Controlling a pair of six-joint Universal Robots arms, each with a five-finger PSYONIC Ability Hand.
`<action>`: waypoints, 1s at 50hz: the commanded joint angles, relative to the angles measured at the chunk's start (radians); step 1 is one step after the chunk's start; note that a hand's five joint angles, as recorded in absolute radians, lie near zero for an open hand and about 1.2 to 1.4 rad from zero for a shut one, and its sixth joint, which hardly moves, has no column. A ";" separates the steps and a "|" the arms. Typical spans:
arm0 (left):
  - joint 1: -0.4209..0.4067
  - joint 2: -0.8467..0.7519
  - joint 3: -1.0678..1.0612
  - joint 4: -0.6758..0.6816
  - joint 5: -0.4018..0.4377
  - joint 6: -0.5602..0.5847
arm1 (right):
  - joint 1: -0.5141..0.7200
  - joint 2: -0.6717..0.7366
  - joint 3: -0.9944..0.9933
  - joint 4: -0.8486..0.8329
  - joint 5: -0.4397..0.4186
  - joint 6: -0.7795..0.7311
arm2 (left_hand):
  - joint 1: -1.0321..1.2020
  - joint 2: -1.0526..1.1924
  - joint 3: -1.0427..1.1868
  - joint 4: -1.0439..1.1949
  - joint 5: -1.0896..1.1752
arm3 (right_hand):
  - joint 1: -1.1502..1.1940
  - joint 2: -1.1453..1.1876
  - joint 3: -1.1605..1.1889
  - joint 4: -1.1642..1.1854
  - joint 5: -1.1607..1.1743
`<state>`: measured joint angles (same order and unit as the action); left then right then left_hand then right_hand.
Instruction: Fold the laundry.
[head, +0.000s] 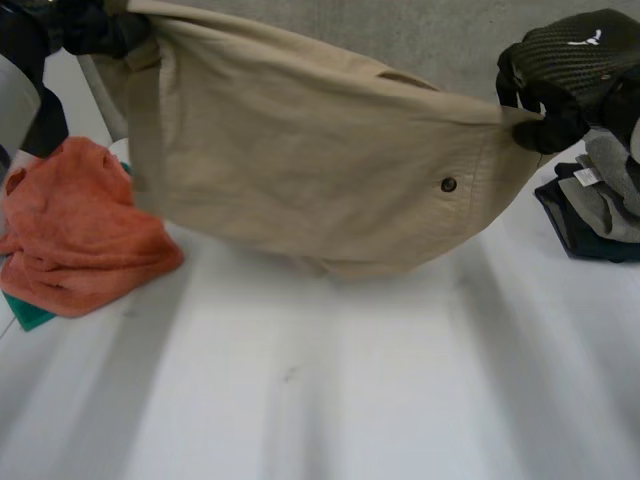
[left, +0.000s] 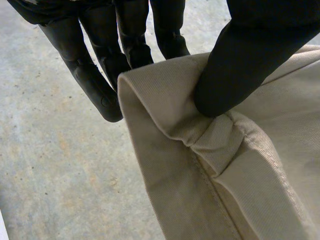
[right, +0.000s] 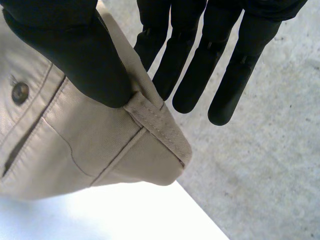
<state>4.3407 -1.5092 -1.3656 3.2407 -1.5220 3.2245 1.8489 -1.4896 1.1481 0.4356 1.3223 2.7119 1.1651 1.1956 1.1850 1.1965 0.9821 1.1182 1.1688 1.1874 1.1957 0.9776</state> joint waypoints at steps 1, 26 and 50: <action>0.007 -0.217 0.114 -0.159 0.017 0.092 | -0.014 0.119 -0.017 0.057 -0.031 -0.009 | 0.231 0.201 0.211 0.200 0.240 | 0.278 0.227 0.209 0.201 0.244; 0.022 -0.442 0.482 0.481 -0.024 0.037 | 0.133 0.316 -0.205 -0.899 0.183 0.124 | 0.231 0.201 0.211 0.200 0.240 | 0.278 0.227 0.209 0.201 0.244; -0.007 -0.398 -0.452 0.299 -0.033 0.192 | 0.058 0.468 0.277 -0.326 0.011 -0.104 | 0.231 0.201 0.211 0.200 0.240 | 0.278 0.227 0.209 0.201 0.244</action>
<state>4.3453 -1.9572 -1.7015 3.6149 -1.5596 3.3569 1.9334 -1.0177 1.3438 -0.0230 1.3436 2.7068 1.1650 1.1977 1.1879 1.1971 0.9821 1.1182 1.2001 1.1890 1.1985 1.0047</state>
